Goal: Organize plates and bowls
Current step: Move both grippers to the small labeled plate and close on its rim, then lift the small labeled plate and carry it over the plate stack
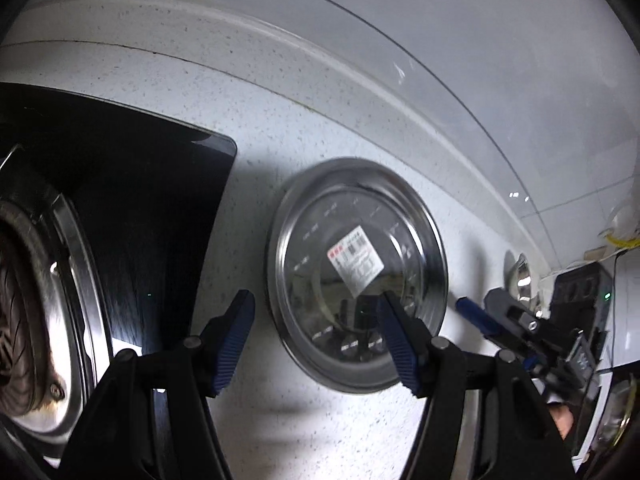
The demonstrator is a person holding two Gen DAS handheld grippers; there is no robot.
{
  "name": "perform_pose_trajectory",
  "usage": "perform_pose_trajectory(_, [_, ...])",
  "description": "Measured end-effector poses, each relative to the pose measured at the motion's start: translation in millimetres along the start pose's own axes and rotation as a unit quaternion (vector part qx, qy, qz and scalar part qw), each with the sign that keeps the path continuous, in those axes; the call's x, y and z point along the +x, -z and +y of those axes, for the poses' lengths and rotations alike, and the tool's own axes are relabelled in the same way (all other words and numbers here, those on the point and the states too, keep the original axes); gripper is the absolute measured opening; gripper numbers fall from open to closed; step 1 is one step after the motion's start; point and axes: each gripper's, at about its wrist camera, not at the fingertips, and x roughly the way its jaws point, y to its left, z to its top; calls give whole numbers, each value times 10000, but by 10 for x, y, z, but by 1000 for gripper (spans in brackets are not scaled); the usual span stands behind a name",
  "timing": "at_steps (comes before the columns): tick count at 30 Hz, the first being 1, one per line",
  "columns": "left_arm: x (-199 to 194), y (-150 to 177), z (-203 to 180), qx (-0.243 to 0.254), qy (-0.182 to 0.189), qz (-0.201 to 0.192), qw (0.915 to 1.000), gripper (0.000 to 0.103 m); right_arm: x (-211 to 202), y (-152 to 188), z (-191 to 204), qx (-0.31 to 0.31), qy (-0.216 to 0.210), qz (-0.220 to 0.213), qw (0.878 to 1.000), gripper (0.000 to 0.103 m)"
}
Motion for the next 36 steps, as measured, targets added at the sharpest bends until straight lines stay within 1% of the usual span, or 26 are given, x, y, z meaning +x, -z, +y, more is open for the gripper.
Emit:
perform_pose_trajectory(2, [18, -47, 66, -86, 66, -12, 9999, 61, 54, -1, -17, -30, -37, 5, 10000, 90])
perform_pose_trajectory(4, [35, -83, 106, -105, 31, -26, 9999, 60, 118, -10, -5, -78, 71, 64, 9999, 84])
perform_pose_trajectory(6, [50, -118, 138, -76, 0, -24, 10000, 60, 172, -11, 27, -220, 168, 84, 9996, 71])
perform_pose_trajectory(7, [60, -127, 143, -67, -17, -11, 10000, 60, 199, -20, 51, -288, 262, 78, 9992, 68])
perform_pose_trajectory(9, [79, -138, 139, -20, -9, -14, 10000, 59, 225, -53, 98, -384, 389, 113, 9984, 58])
perform_pose_trajectory(10, [89, -150, 129, 16, -6, -11, 10000, 57, 226, -73, 105, -420, 428, 127, 9981, 56])
perform_pose_trajectory(12, [106, -162, 112, 54, 19, 14, 10000, 50, 260, -85, 150, -545, 565, 141, 9968, 46])
perform_pose_trajectory(13, [122, -162, 108, 69, 53, 42, 10000, 41, 283, -91, 176, -618, 641, 158, 9959, 42])
perform_pose_trajectory(14, [137, -168, 111, 76, 21, 17, 10000, 34, 305, -94, 206, -699, 739, 178, 9947, 36])
perform_pose_trajectory(15, [148, -175, 113, 72, -50, -14, 10000, 30, 319, -100, 220, -758, 846, 181, 9934, 32])
perform_pose_trajectory(16, [147, -180, 131, 29, -134, -59, 9999, 18, 326, -107, 231, -804, 962, 158, 9920, 31])
perform_pose_trajectory(17, [153, -182, 167, -65, -230, -74, 9997, 5, 336, -112, 231, -819, 1037, 136, 9911, 26])
perform_pose_trajectory(18, [151, -194, 204, -126, -212, -70, 9997, 6, 332, -123, 221, -824, 1153, 110, 9898, 18])
perform_pose_trajectory(20, [138, -196, 216, -101, -192, -42, 9998, 5, 318, -133, 172, -829, 1282, 99, 9882, 9])
perform_pose_trajectory(23, [142, -167, 142, 38, -335, -56, 9994, 6, 309, -128, 160, -867, 1383, 90, 9866, 8])
perform_pose_trajectory(25, [105, -139, 135, 19, -301, -96, 9995, 5, 301, -108, 178, -899, 1490, 73, 9847, 8])
perform_pose_trajectory(28, [-44, -94, 97, 47, -194, -178, 9996, 5, 216, -77, 198, -880, 1480, 19, 9851, 8])
perform_pose_trajectory(30, [-206, -51, 35, 129, -172, -277, 9994, 5, 127, -70, 241, -913, 1486, -45, 9847, 8])
perform_pose_trajectory(34, [-562, 67, -89, 196, -30, -436, 9989, 5, -205, 5, 398, -974, 1409, -282, 9848, 8])
perform_pose_trajectory(36, [-793, 184, -152, 254, 51, -527, 9983, 5, -399, 80, 483, -1003, 1335, -387, 9852, 8])
